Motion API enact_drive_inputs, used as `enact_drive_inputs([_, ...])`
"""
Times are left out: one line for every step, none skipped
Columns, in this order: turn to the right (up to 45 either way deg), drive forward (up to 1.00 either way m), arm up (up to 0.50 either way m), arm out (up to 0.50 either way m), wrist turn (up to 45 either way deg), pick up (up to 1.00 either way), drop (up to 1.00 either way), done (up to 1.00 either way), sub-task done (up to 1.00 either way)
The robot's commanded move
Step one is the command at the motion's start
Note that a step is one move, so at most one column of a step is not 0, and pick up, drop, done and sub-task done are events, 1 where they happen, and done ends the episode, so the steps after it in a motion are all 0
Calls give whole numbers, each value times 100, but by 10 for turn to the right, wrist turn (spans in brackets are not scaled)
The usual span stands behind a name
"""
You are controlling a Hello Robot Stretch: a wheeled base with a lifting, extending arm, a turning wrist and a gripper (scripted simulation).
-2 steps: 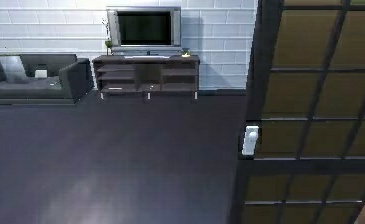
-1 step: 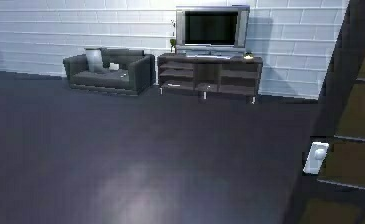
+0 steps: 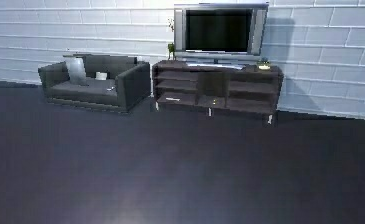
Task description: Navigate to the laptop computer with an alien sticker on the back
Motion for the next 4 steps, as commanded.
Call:
enact_drive_inputs([90, 0, 0, 0, 0, 0, 0, 0, 0])
enact_drive_inputs([0, 45, 0, 0, 0, 0, 0, 0, 0])
enact_drive_inputs([450, 0, 0, 0, 0, 0, 0, 0, 0])
enact_drive_inputs([210, 0, 0, 0, 0, 0, 0, 0, 0])
